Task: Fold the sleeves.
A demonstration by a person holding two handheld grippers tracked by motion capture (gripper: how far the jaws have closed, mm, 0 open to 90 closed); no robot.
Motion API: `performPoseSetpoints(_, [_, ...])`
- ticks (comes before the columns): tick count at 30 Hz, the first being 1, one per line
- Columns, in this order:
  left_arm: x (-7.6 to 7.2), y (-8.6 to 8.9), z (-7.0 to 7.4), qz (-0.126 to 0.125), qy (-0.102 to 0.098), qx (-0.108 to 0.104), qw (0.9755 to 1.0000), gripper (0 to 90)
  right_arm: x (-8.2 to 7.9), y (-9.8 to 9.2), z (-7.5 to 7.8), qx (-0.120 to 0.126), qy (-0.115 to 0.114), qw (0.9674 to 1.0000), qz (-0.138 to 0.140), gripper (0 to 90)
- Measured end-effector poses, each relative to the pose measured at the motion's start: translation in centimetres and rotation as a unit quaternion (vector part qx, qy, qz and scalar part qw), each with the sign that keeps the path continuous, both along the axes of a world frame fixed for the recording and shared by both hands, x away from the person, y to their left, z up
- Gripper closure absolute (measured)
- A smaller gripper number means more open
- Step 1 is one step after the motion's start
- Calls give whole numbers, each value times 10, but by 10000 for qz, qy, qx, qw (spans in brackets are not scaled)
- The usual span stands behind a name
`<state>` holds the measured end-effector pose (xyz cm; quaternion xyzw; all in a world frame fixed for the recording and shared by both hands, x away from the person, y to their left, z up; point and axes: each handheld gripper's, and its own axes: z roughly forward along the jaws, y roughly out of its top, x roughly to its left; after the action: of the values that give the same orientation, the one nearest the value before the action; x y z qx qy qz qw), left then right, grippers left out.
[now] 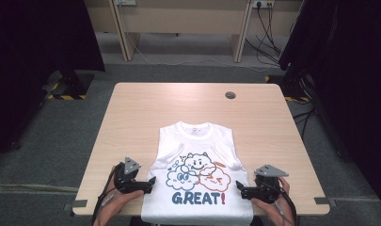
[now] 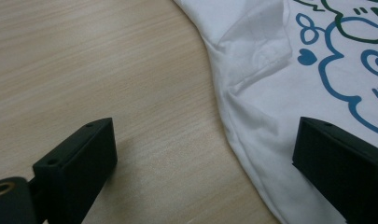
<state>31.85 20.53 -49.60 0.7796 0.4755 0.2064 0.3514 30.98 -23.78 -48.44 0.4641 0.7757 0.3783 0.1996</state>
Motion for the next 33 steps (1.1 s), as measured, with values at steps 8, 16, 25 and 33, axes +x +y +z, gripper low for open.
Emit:
performPoseSetpoints(8, [0, 0, 0, -3, 0, -1, 10000, 50, -7, -12, 0, 122, -54, 9999, 30, 42])
performPoseSetpoints(16, [0, 0, 0, -17, 0, 0, 10000, 48, -18, -22, -2, 249, -88, 9996, -18, 42])
performPoseSetpoints(25, [1, 1, 0, -33, 3, 0, 10000, 44, -27, -23, -6, 212, -70, 9997, 21, 42])
performPoseSetpoints(33, [1, 1, 0, -35, 3, -1, 10000, 43, -36, -25, -6, 282, -91, 9996, -5, 42])
